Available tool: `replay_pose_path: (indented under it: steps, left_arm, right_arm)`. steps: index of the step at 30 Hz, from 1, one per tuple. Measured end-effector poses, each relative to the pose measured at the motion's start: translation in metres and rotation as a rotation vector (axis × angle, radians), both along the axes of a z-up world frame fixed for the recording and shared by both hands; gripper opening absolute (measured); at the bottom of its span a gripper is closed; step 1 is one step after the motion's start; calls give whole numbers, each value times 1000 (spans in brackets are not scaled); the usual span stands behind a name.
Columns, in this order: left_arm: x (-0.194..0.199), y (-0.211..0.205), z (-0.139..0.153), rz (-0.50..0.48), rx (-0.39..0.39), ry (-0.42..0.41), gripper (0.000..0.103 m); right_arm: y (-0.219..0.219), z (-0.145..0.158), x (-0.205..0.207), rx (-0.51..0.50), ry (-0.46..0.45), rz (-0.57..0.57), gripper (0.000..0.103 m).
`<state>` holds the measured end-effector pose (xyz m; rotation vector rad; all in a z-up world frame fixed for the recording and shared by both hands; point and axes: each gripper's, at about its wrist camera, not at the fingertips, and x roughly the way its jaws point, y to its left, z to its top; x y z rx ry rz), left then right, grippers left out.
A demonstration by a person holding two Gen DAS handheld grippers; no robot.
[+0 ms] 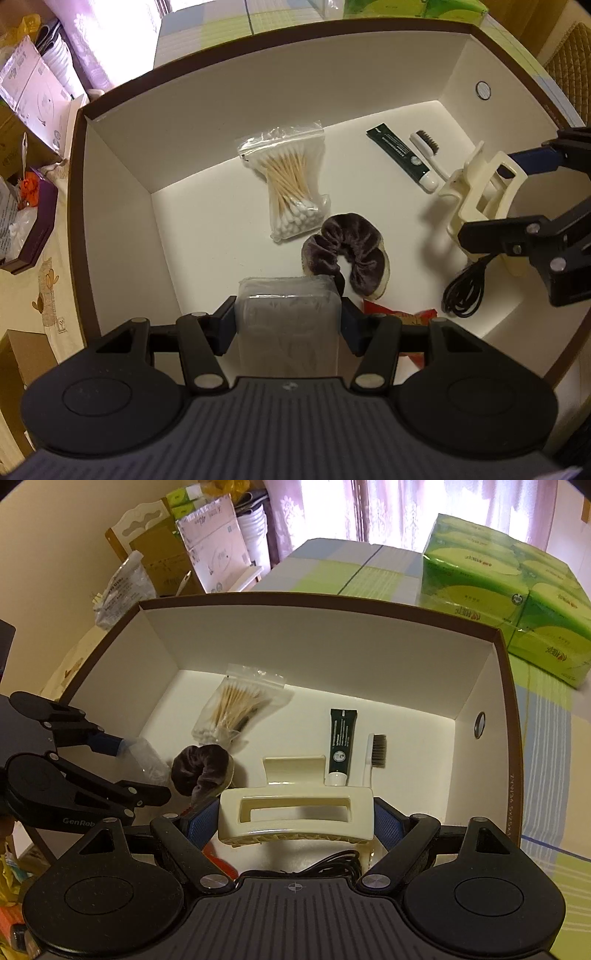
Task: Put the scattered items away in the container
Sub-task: 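Lower both tools into the box and open them to release the items, then withdraw both open tools up out of the box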
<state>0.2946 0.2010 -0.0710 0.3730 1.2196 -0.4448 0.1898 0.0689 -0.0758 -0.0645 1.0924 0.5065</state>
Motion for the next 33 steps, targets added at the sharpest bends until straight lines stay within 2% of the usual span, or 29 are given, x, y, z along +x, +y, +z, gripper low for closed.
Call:
replay_pose_path:
  steps: [6, 10, 17, 19, 24, 33]
  left_arm:
    - [0, 1, 1, 1, -11, -5, 52]
    - [1, 2, 6, 13, -26, -19, 59]
    - [-1, 2, 13, 13, -36, -36, 63]
    - [-2, 1, 14, 14, -36, -40, 64]
    - [-4, 1, 17, 19, -44, -46, 66]
    - [-18, -2, 29, 34, -61, -72, 76]
  right_arm:
    - [1, -5, 3, -10, 19, 1, 87]
    - [3, -7, 5, -12, 28, 4, 87]
    - [8, -8, 9, -13, 31, 34, 88]
    - [8, -7, 7, -14, 17, 39, 103]
    - [6, 1, 3, -7, -14, 51, 103]
    - [-3, 19, -20, -38, -46, 50, 103]
